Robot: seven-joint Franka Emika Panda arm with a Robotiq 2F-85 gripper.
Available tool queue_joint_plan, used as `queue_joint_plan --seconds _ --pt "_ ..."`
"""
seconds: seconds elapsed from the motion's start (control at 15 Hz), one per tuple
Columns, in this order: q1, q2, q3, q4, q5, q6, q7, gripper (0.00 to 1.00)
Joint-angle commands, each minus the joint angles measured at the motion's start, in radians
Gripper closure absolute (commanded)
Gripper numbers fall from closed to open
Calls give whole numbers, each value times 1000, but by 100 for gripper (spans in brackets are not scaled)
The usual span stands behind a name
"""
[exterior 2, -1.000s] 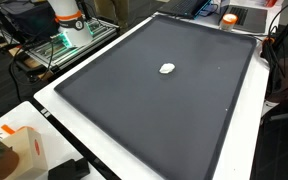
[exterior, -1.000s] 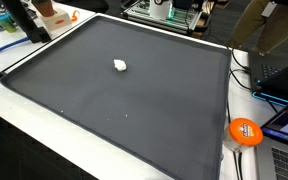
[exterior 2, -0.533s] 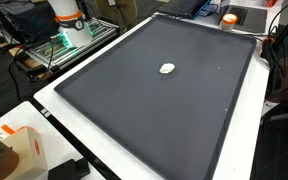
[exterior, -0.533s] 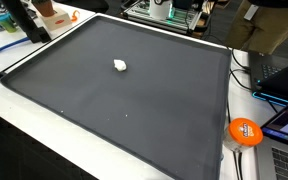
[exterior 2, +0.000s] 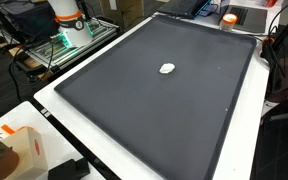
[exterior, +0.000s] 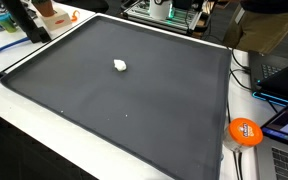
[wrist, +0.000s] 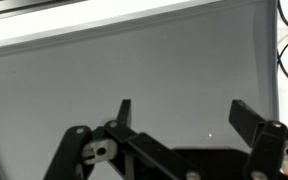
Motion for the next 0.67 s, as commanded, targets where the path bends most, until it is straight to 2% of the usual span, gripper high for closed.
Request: queue_joint_plan --seconds 0.0,0.6 --pt "-5 12 6 17 6 18 9 0" --pt "-19 29 -33 80 21 -9 -21 0"
